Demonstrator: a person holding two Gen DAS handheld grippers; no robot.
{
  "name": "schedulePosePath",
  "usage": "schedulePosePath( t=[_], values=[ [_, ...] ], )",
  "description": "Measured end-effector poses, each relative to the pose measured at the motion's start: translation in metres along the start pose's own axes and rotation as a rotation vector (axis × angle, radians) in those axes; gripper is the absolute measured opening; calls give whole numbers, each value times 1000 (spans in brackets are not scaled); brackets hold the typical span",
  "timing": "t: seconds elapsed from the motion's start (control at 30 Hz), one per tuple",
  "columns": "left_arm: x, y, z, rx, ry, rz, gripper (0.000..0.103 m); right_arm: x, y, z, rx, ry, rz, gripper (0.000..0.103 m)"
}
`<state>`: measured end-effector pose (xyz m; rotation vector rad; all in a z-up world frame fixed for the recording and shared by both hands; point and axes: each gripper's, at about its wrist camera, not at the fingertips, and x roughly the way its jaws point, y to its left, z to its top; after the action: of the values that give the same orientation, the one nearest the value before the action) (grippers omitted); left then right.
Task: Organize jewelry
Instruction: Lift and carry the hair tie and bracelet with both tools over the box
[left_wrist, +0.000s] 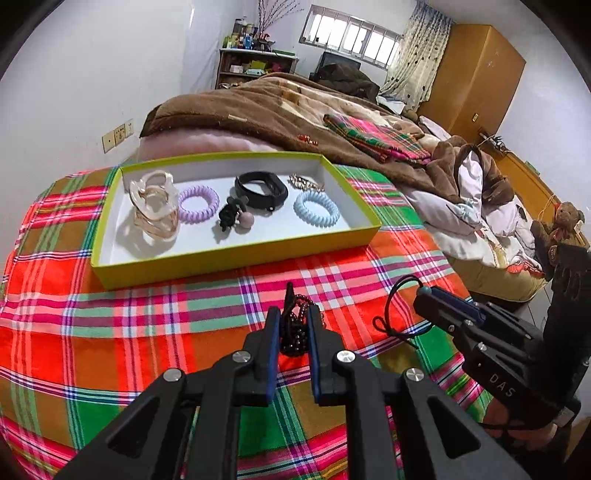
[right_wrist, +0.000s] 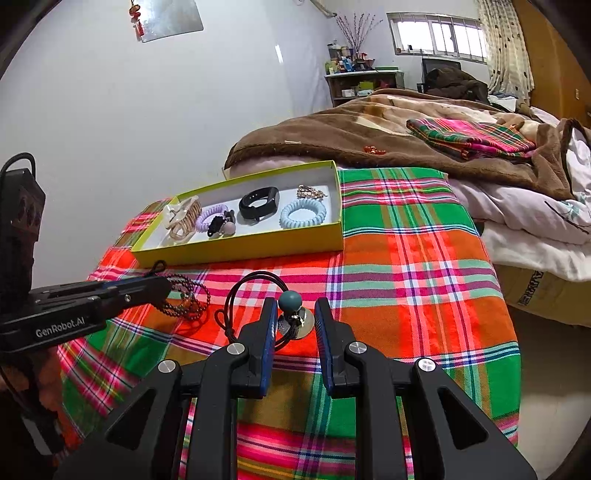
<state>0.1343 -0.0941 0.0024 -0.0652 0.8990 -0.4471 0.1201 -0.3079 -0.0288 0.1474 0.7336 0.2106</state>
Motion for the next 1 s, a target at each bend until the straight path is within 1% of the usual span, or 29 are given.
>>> schedulePosePath(
  t=[0.27,0.53,0.73,1.0],
  values=[
    [-15,6,8,-7,-40,-6,14,-7,11,10,-16,-27,3,21],
    [-25,19,21,-22,-70,-10,14,-8,21,22,-25,-44,4,21],
    [-30,30,35,-35,-87,-14,14,-6,27,34,-32,-55,5,21],
    [-34,46,62,-47,-117,-17,14,2,34,54,-37,-70,10,21]
  ],
)
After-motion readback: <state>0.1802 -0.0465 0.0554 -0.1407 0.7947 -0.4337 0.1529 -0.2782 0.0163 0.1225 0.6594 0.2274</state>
